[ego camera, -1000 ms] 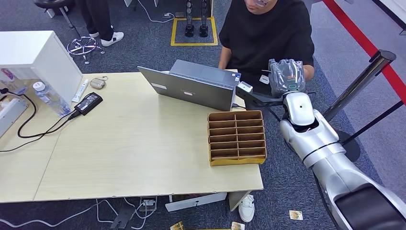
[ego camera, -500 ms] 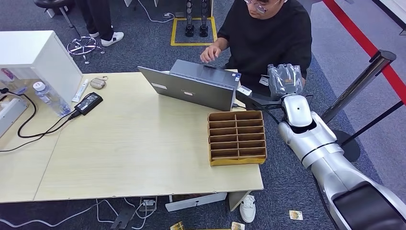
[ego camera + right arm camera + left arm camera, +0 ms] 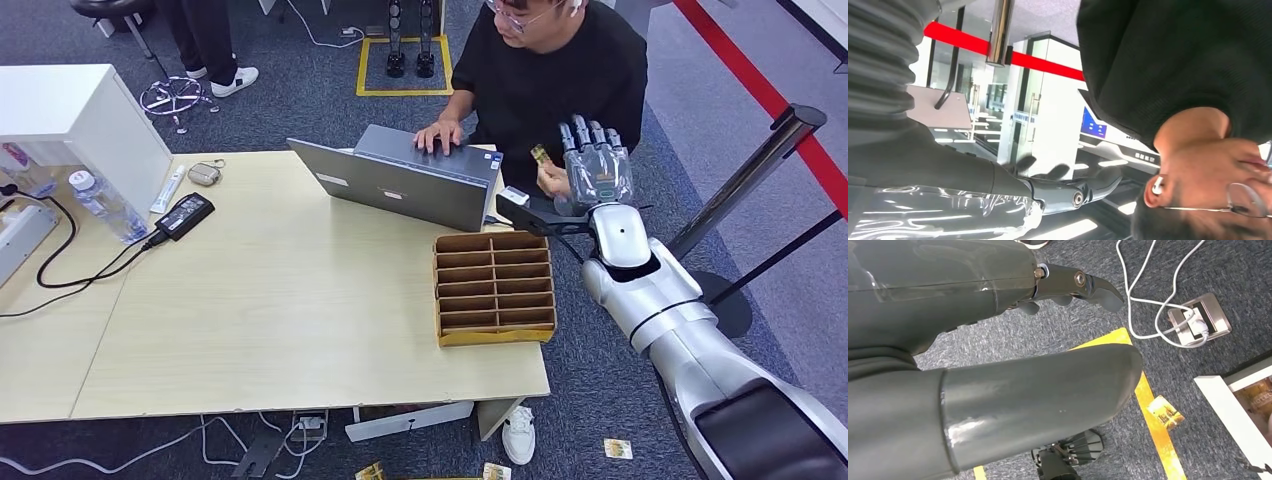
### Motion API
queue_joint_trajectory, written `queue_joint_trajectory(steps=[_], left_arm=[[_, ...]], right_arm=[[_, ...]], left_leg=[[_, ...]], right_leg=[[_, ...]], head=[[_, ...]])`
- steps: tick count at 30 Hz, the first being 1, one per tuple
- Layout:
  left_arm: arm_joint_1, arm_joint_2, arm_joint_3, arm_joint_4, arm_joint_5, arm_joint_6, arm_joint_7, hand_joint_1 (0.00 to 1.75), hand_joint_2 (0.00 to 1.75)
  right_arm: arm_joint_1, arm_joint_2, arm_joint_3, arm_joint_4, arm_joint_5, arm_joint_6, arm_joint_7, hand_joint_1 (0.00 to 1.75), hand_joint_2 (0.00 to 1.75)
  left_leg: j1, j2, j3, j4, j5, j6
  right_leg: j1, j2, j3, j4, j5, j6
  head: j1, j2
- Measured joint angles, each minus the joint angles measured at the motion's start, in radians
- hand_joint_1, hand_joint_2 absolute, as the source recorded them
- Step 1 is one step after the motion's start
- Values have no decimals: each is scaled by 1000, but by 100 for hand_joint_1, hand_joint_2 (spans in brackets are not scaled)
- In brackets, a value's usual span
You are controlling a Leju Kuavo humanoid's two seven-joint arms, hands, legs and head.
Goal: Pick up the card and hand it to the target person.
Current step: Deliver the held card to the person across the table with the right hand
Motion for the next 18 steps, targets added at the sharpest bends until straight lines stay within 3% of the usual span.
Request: queue_joint_trajectory(steps=[12, 18], left_arm=[[0, 0, -5, 0, -2, 0, 2, 0, 0], [2, 0, -5, 0, 2, 3, 1, 0, 0]], right_arm=[[4, 0, 0, 1, -8, -39, 16, 0, 0], [35, -3, -18, -56, -41, -163, 25, 0, 0]], left_leg=[[0, 0, 0, 0, 0, 0], [0, 0, 0, 0, 0, 0]], right_leg=[[0, 0, 0, 0, 0, 0], [0, 0, 0, 0, 0, 0]], head=[[0, 0], [0, 0]])
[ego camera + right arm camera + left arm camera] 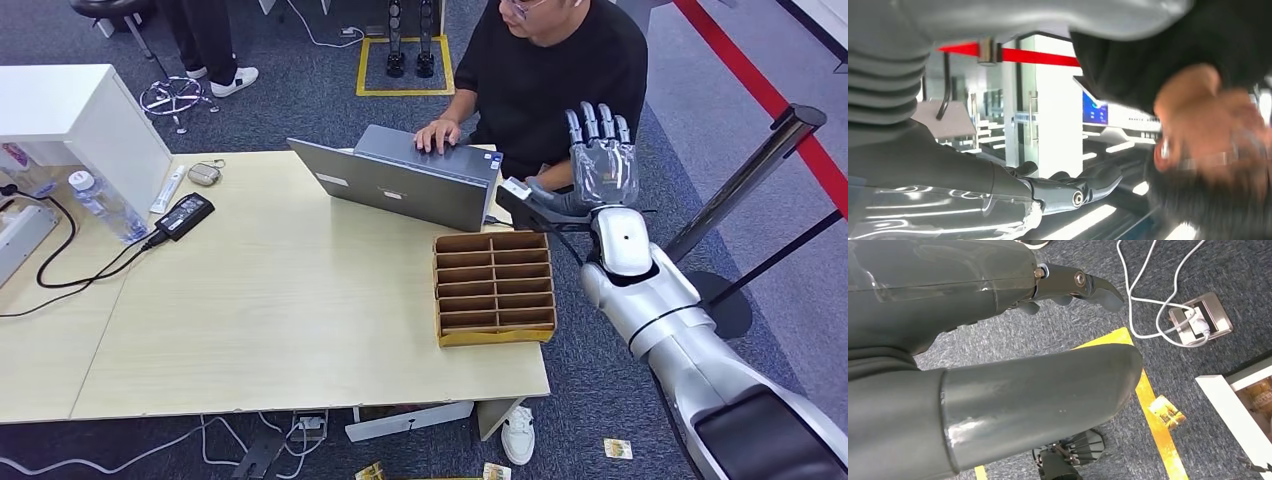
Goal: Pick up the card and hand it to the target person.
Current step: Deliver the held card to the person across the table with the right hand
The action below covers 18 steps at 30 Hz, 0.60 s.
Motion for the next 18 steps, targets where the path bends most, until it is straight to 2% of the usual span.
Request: queue_joint_trajectory(steps=[1, 3, 5, 9, 11, 14, 18], left_arm=[[1, 0, 0, 0, 3, 2, -2, 0, 0], [5, 0, 0, 0, 11, 9, -7, 0, 0], [11, 0, 0, 0, 25, 19, -16, 0, 0], [26, -4, 1, 0, 52, 47, -31, 0, 0], [31, -6, 2, 0, 61, 53, -39, 0, 0], [36, -9, 3, 0, 68, 56, -43, 0, 0], [38, -11, 6, 0, 74, 58, -48, 0, 0]], right_arm=[[13, -1, -9, -22, -18, -35, -3, 0, 0], [51, -1, -33, -80, -83, -109, -20, 0, 87], [109, 1, -62, -163, -200, -162, -60, 0, 175], [243, 21, -109, -326, -498, -177, -199, 0, 175], [311, 38, -124, -395, -599, -177, -266, 0, 175], [380, 59, -142, -477, -656, -177, -311, 0, 175], [429, 73, -149, -509, -707, -177, -350, 0, 175]], left_leg=[[0, 0, 0, 0, 0, 0], [0, 0, 0, 0, 0, 0], [0, 0, 0, 0, 0, 0], [0, 0, -1, -1, 0, 0], [0, 0, -1, -1, 0, 0], [0, 0, -1, -1, 0, 0], [0, 0, 0, -1, 0, 0]], right_leg=[[0, 0, 0, 0, 0, 0], [0, 0, 0, 0, 0, 0], [0, 0, 0, 0, 0, 0], [0, -1, 0, 0, 0, 0], [0, -1, 0, 0, 0, 0], [0, 0, 0, 0, 0, 0], [0, 0, 0, 0, 0, 0]], head=[[0, 0], [0, 0], [0, 0], [0, 0], [0, 0], [0, 0], [0, 0]])
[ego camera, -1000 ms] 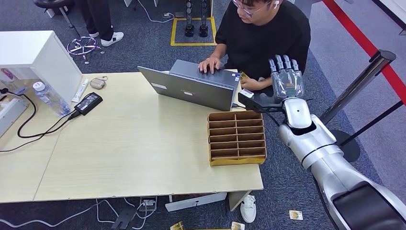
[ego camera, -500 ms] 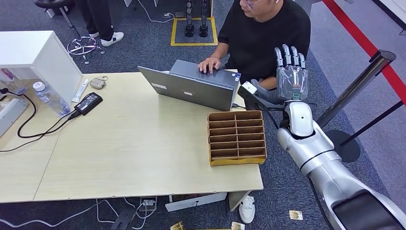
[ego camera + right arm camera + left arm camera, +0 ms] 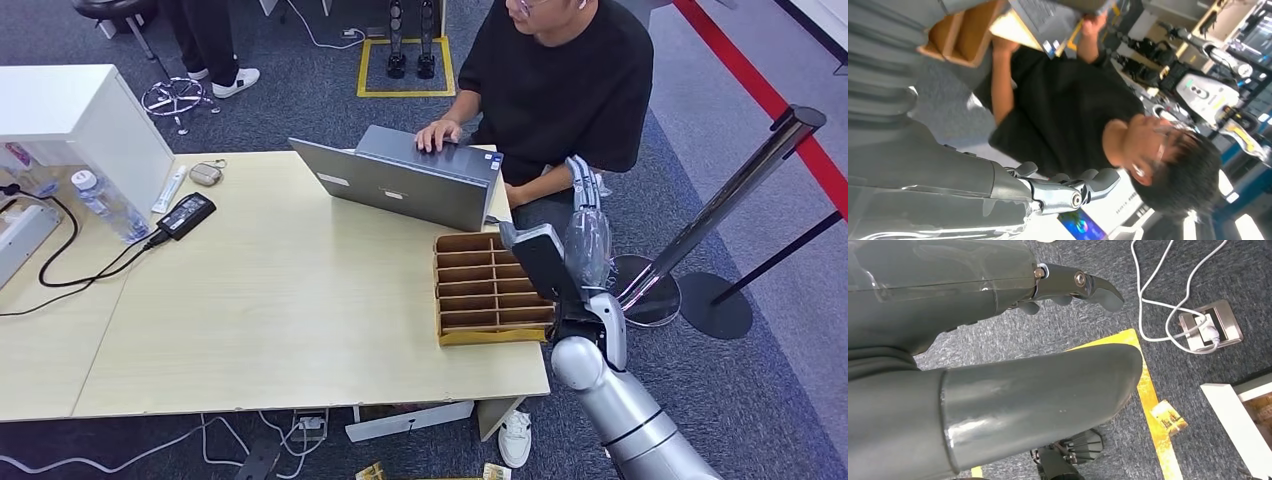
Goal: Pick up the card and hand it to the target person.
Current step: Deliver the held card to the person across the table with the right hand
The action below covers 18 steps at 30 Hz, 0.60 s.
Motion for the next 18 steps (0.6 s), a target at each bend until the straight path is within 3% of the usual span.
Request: queue_joint_trajectory(steps=[18], left_arm=[[14, -2, 12, 0, 23, 16, -14, 0, 0]], right_arm=[[172, 78, -2, 50, -182, 17, -108, 0, 175]], left_leg=[[0, 1, -1, 0, 0, 0]], right_leg=[[0, 0, -1, 0, 0, 0]], head=[[0, 0]])
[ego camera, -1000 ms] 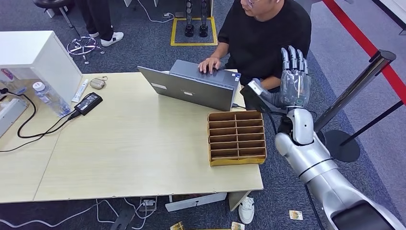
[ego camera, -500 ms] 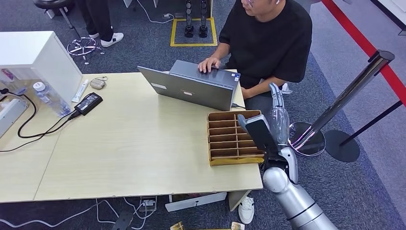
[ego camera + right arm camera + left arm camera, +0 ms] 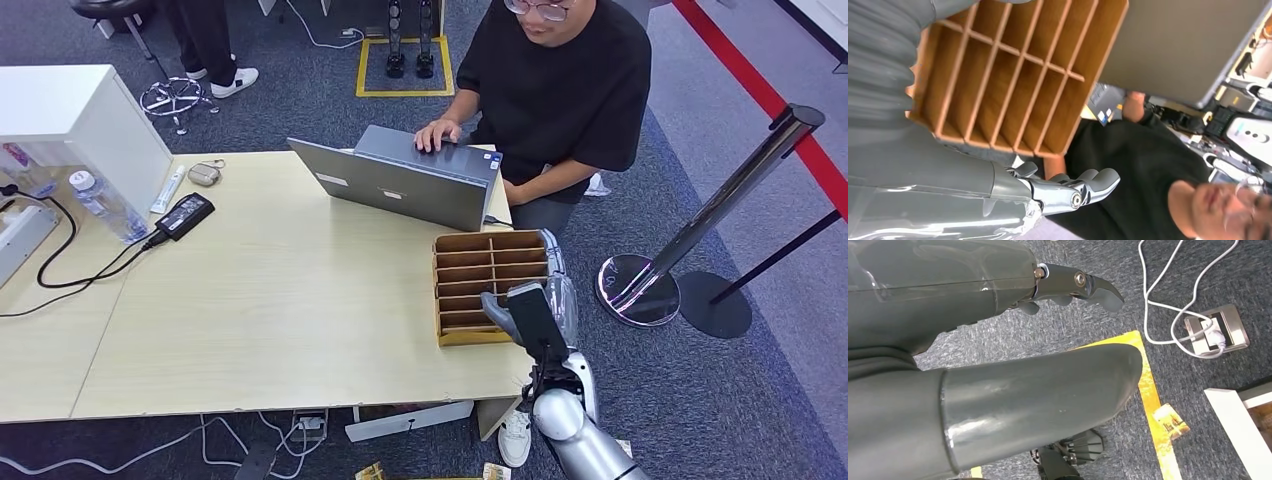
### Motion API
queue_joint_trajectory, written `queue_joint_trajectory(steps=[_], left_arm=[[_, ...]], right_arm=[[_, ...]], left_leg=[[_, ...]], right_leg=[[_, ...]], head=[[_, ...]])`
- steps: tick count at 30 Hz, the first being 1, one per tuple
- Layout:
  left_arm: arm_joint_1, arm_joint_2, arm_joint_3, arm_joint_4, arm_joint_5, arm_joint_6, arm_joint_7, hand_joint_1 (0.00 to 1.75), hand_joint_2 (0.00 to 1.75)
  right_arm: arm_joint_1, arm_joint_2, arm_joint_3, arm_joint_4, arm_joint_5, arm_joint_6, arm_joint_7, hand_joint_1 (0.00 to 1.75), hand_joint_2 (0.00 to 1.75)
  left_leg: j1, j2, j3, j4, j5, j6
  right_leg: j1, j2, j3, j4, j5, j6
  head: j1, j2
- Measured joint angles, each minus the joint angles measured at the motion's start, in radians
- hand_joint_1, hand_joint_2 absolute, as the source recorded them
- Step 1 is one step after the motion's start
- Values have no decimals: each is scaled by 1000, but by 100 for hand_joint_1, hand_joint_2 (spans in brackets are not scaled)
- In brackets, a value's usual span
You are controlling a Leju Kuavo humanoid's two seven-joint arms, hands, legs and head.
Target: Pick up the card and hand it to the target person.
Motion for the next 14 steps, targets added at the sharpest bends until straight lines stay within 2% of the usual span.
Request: queue_joint_trajectory(steps=[14], left_arm=[[0, -4, 0, 0, 2, 3, -1, 0, 0]], right_arm=[[6, 41, 5, 58, -12, -11, -14, 0, 175]], left_leg=[[0, 0, 0, 0, 0, 0]], right_leg=[[0, 0, 0, 0, 0, 0]], head=[[0, 0]])
